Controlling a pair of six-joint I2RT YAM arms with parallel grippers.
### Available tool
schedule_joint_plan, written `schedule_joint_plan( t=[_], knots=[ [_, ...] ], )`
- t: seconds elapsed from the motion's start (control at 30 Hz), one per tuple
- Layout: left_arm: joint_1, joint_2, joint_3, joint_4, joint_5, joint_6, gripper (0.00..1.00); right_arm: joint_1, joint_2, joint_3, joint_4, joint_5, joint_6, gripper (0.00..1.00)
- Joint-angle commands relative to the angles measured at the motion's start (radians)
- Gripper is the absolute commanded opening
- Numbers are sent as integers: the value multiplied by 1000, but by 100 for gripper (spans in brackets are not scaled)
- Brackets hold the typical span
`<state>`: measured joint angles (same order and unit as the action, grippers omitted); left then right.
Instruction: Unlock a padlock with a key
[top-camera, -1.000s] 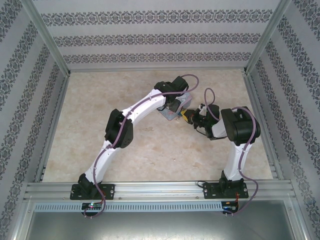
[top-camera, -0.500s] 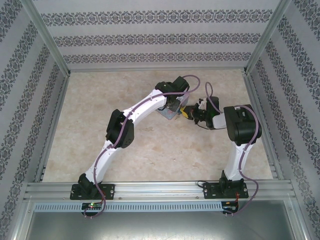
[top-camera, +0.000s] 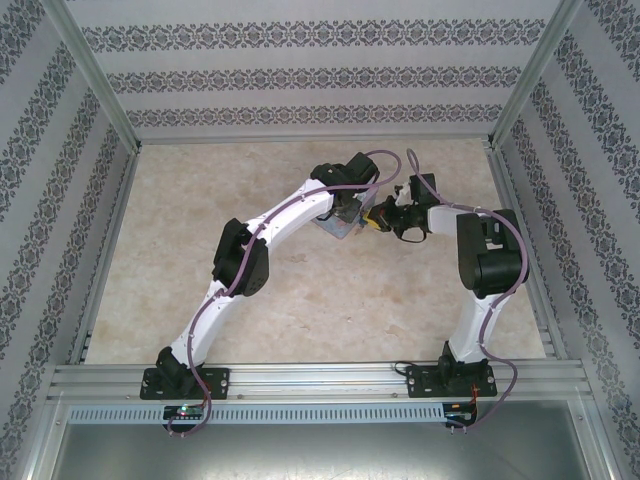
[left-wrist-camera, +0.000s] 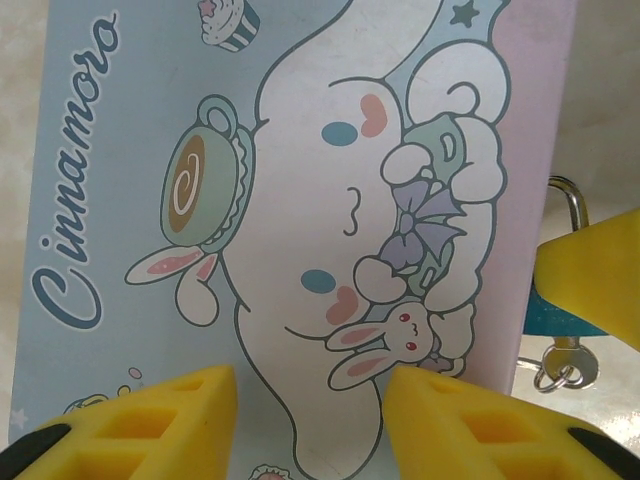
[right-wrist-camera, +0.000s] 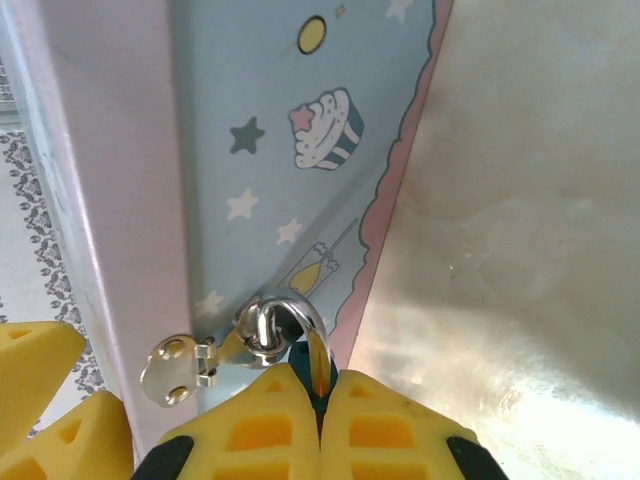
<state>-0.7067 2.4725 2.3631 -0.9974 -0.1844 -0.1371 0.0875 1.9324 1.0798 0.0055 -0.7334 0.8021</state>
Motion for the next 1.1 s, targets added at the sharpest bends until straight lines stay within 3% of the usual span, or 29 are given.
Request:
schedule_joint_plan(
  t=[0.0,0.63,0.83,1.07],
  knots=[
    [18,164,-96,-270,28,44,46,-34,-2,52,-64,125,-70,0],
    [18,168,-121,-261,51,42,44,-38,60,-30,-15,126,-57,0],
    [18,176,-125,-261,58,45,43,-57,53,0,-16,115,-39,0],
    [18,187,-128,-267,70,51,40,-103,75,127,17,6,18,0]
  ],
)
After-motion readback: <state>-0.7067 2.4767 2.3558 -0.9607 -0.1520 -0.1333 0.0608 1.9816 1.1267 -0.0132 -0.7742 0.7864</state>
